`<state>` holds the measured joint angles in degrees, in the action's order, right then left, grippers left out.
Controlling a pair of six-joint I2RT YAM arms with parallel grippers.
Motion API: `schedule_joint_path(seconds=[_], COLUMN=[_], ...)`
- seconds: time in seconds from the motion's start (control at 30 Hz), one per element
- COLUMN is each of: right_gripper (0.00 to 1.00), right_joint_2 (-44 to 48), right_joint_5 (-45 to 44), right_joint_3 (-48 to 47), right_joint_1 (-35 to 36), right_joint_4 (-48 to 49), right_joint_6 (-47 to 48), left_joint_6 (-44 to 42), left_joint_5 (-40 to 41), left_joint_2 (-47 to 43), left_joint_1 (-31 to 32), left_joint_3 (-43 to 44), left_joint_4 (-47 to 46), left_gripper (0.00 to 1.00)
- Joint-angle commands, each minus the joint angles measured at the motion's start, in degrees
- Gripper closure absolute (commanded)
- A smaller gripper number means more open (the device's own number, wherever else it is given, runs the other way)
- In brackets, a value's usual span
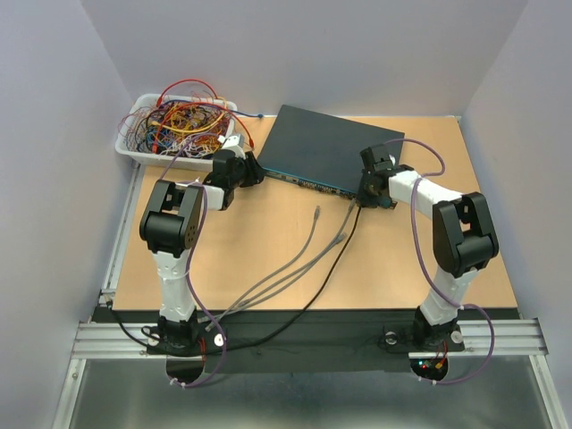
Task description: Insert the plug into the switch port
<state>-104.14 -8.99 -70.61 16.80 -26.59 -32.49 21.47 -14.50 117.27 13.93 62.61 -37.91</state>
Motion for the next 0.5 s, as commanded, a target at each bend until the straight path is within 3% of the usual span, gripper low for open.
schedule_joint_path(seconds=[0.0,0.47], right_gripper=[1.00,1.00], right_joint_2=[0.6,0.6], right_joint_5=[-4.6,-5.5], right_joint_3=[-4.3,-2.8], right_joint_1=[-0.6,-2.9], right_joint_4=[3.7,3.0], right_joint_6=[1.0,1.1], left_joint_6=[-0.9,-0.9], left_joint_5=[0.5,0.5], left_joint_2=[-0.6,-0.6], left_joint_1=[0.5,0.5], left_joint_3=[1.6,1.5], left_joint_4=[-1.6,-1.7], left_gripper=[0.47,0.47])
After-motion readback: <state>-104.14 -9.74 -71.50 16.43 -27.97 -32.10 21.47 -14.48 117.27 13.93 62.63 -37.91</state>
